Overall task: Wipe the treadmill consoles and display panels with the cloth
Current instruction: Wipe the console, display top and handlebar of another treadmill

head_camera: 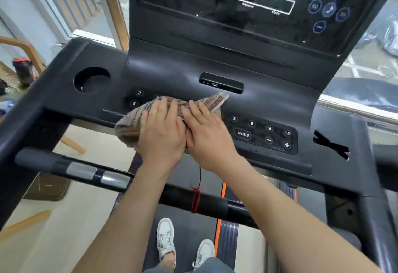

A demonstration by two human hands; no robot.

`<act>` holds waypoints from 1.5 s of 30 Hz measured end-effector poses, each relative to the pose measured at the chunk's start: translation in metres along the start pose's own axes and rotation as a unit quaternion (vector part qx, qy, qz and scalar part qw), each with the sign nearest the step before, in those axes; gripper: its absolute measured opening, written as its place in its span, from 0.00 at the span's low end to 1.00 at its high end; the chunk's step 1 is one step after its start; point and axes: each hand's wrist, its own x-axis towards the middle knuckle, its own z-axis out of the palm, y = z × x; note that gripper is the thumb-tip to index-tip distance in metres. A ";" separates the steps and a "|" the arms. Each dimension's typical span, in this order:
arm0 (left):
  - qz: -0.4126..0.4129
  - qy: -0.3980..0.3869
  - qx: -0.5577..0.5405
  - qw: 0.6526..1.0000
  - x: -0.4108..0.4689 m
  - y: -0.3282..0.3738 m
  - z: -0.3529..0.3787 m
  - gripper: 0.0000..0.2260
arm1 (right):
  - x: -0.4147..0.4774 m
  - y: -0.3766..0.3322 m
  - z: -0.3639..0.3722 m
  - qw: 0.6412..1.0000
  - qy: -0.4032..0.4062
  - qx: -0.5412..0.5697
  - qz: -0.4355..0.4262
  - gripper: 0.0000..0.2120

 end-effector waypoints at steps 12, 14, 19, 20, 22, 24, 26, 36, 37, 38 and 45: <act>0.253 -0.126 -0.011 0.959 -0.068 0.206 0.072 0.29 | -0.174 0.160 -0.044 0.975 0.108 0.054 0.185 0.34; 0.283 -0.122 -0.032 0.951 -0.083 0.217 0.079 0.30 | -0.191 0.168 -0.045 0.970 0.145 0.056 0.187 0.30; 0.281 -0.068 -0.123 0.949 -0.103 0.216 0.088 0.24 | -0.212 0.160 -0.046 0.953 0.218 0.115 0.174 0.23; 0.279 -0.072 -0.143 0.947 -0.108 0.213 0.089 0.24 | -0.219 0.158 -0.045 0.950 0.214 0.135 0.182 0.21; 0.269 -0.107 -0.169 0.942 -0.124 0.207 0.091 0.23 | -0.236 0.154 -0.039 0.949 0.189 0.153 0.201 0.18; 0.245 -0.196 -0.125 0.941 -0.140 0.204 0.085 0.21 | -0.250 0.152 -0.030 0.952 0.105 0.142 0.248 0.15; 0.213 -0.265 -0.035 0.940 -0.145 0.203 0.080 0.18 | -0.258 0.149 -0.023 0.950 0.033 0.095 0.296 0.12; 0.246 -0.202 -0.302 0.899 -0.193 0.217 0.032 0.17 | -0.317 0.093 -0.040 0.854 0.312 0.247 0.335 0.16; 0.226 -0.205 -0.335 0.892 -0.199 0.224 0.023 0.15 | -0.326 0.085 -0.048 0.828 0.347 0.273 0.346 0.16; 0.200 -0.226 -0.370 0.879 -0.205 0.231 0.015 0.13 | -0.336 0.077 -0.057 0.797 0.380 0.299 0.361 0.15; 0.255 -0.467 -0.398 0.747 -0.260 0.288 -0.020 0.05 | -0.457 0.044 -0.107 0.560 0.481 0.487 0.467 0.09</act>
